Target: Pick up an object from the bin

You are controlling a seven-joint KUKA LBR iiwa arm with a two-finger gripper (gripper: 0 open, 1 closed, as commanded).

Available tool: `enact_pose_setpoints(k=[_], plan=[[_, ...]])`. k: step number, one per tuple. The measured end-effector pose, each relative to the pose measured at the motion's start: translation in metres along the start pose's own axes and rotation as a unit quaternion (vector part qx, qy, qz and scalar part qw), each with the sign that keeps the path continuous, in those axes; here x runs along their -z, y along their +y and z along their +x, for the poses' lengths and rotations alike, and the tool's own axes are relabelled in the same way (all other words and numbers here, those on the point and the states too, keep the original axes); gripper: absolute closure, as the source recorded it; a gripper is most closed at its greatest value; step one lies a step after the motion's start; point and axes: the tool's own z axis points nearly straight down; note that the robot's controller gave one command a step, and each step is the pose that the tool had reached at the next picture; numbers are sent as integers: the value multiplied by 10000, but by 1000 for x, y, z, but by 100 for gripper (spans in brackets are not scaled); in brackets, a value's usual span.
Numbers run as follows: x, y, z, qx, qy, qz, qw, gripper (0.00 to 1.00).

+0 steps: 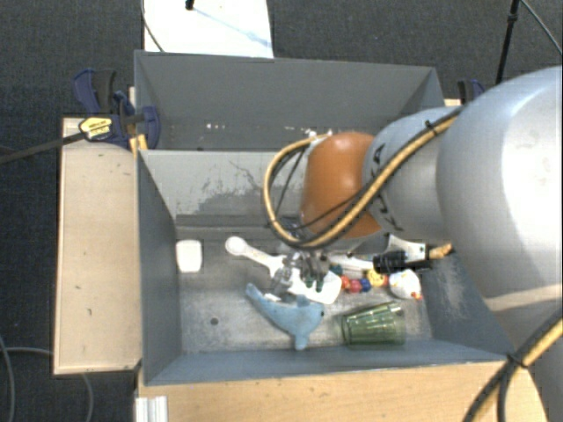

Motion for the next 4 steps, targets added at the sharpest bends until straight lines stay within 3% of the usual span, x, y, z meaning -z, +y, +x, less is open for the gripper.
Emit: enact_pose_setpoints(k=[2,4], plan=[[19,-1,2,2,51,25,10000,100],[49,-1,1,9,47,23,10000,100]])
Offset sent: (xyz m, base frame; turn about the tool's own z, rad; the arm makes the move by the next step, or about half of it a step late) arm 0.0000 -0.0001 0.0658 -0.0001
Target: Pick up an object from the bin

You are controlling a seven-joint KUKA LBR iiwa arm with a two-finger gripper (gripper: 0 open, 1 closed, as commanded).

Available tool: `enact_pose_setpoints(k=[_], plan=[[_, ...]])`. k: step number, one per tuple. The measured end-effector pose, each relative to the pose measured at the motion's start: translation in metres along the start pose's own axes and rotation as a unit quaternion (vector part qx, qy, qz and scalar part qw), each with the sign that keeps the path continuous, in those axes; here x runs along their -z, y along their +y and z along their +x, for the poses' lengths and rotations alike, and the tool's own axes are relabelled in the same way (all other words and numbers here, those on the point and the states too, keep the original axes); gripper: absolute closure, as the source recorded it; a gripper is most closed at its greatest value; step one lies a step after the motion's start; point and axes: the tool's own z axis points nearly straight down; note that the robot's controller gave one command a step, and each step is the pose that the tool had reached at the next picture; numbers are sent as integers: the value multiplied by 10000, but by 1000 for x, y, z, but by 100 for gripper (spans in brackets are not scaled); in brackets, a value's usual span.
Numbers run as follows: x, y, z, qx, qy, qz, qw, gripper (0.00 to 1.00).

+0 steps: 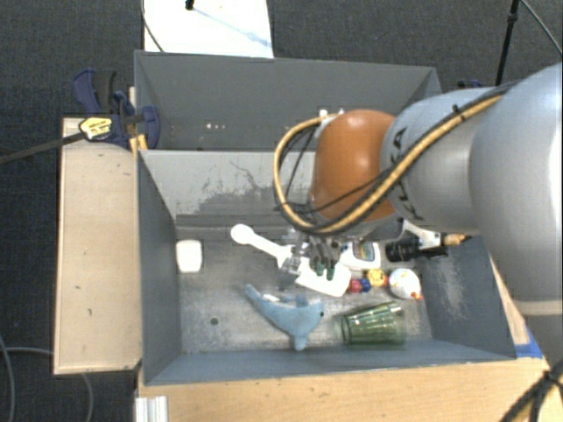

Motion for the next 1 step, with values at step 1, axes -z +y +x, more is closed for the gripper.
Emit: enact_pose_setpoints(k=[1], plan=[[15,0,0,3,-5,-3,10000,100]])
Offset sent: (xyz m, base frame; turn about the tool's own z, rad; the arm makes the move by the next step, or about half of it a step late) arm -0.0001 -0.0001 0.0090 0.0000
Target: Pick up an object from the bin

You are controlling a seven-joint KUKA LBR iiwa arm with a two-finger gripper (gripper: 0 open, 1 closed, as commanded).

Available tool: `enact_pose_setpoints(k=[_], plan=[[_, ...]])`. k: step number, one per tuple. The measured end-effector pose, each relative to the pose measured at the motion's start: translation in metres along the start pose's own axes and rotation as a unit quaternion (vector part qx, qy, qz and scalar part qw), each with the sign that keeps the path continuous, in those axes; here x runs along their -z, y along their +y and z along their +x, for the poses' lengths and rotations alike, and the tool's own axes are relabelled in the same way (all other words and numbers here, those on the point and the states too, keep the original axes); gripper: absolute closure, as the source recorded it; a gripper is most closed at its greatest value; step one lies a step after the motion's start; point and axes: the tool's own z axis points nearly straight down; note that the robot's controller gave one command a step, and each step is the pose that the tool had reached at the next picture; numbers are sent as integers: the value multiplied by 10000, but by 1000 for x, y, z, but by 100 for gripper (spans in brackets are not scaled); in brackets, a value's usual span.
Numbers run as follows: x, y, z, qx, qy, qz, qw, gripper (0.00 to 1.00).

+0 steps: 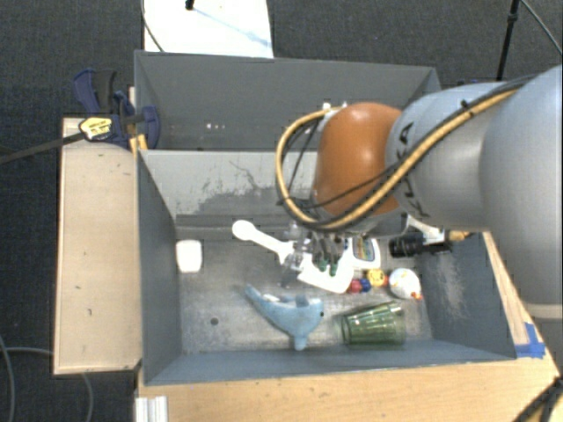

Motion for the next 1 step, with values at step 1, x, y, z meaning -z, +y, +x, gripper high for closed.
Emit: enact_pose_setpoints(k=[1], plan=[[11,0,0,5,-8,-4,10000,100]])
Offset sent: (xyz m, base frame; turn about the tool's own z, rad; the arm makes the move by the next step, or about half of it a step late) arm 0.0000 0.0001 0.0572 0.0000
